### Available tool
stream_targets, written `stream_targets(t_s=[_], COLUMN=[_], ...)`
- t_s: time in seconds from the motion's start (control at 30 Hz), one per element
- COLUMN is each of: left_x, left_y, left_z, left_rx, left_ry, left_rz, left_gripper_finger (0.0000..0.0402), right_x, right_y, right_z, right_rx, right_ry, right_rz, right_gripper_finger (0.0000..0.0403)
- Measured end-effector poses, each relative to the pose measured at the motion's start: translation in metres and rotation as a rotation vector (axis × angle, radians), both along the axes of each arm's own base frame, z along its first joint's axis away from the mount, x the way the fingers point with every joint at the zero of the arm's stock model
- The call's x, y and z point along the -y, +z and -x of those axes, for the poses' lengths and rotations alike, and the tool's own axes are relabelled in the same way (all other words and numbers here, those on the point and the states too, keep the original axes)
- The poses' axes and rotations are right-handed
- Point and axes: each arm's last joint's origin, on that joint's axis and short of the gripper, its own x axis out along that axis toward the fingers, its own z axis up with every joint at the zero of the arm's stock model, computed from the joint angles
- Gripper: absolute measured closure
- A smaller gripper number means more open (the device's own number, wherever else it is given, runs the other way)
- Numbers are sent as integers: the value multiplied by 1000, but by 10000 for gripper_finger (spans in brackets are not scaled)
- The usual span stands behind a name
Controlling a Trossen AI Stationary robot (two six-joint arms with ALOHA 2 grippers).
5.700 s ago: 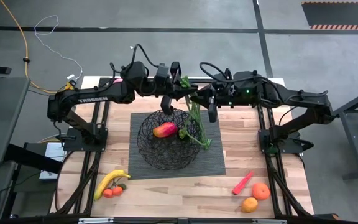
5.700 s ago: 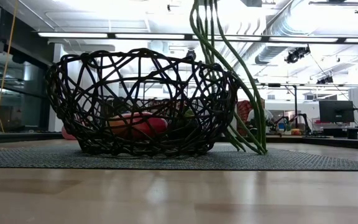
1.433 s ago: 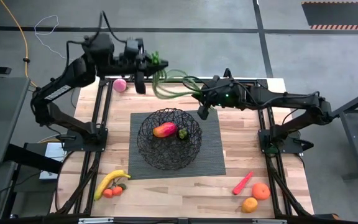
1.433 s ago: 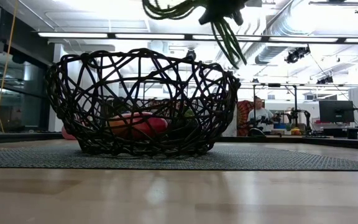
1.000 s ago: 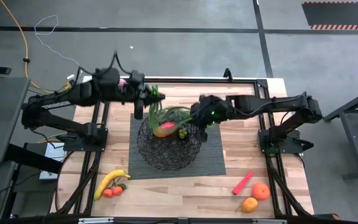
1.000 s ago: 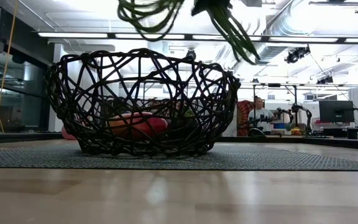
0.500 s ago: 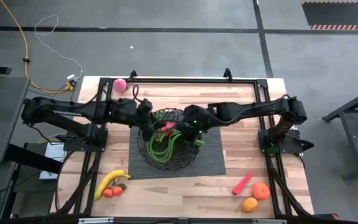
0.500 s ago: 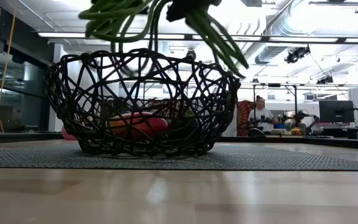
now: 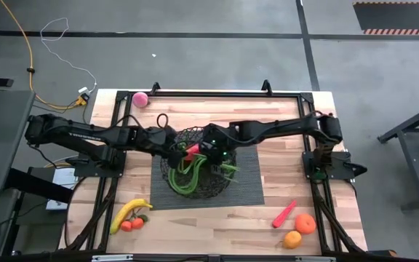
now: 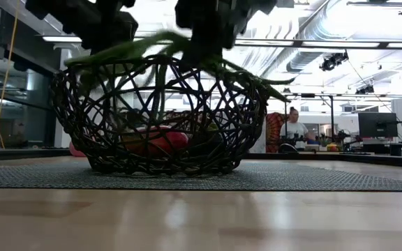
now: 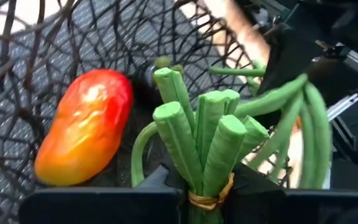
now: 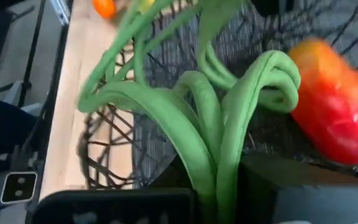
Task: Build produce basket
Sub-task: Put the green beans into the black mesh basket
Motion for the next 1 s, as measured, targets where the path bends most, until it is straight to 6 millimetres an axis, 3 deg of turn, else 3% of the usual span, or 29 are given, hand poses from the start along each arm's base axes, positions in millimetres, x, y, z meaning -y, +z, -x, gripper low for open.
stream_targets(t_s=[0.23, 0.53, 1.0], left_x=[-3, -6, -3], left_y=[-6, -32, -37], left_z=[-2, -14, -16], left_rx=[-32, -154, -175], left_ry=[-17, -28, -102], left_rz=[9, 22, 78], left_gripper_finger=[385, 385, 385], right_x=[3, 17, 16], right_y=[-20, -21, -24], right_z=[-7, -9, -7], right_rx=[-45, -45, -27], right_ry=[43, -43, 85], right_rz=[-43, -9, 70], right_gripper_finger=[402, 402, 402])
